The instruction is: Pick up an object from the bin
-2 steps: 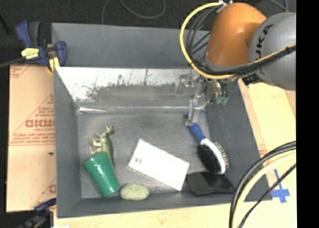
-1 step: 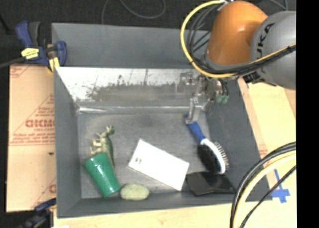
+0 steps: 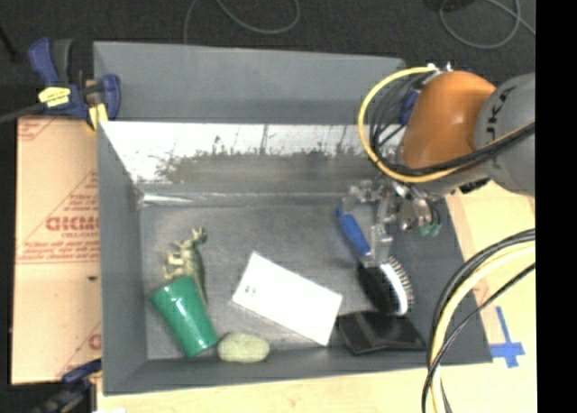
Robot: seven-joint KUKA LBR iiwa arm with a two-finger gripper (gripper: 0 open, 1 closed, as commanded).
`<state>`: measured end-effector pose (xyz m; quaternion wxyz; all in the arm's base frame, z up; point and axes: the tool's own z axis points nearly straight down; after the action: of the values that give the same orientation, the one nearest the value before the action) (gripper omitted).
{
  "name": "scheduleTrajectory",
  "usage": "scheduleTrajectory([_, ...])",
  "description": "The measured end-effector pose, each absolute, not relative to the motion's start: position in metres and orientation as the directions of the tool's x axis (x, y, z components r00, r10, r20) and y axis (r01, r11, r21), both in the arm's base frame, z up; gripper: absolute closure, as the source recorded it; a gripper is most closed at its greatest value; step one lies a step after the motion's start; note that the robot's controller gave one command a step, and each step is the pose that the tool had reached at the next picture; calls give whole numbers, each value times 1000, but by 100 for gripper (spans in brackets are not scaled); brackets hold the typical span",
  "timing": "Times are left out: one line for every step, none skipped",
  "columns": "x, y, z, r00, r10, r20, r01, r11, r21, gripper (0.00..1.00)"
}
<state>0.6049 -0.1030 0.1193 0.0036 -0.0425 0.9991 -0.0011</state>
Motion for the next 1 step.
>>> scheduleTrajectory([574,-115,117,-998,-55,-1,-55,998,2,0])
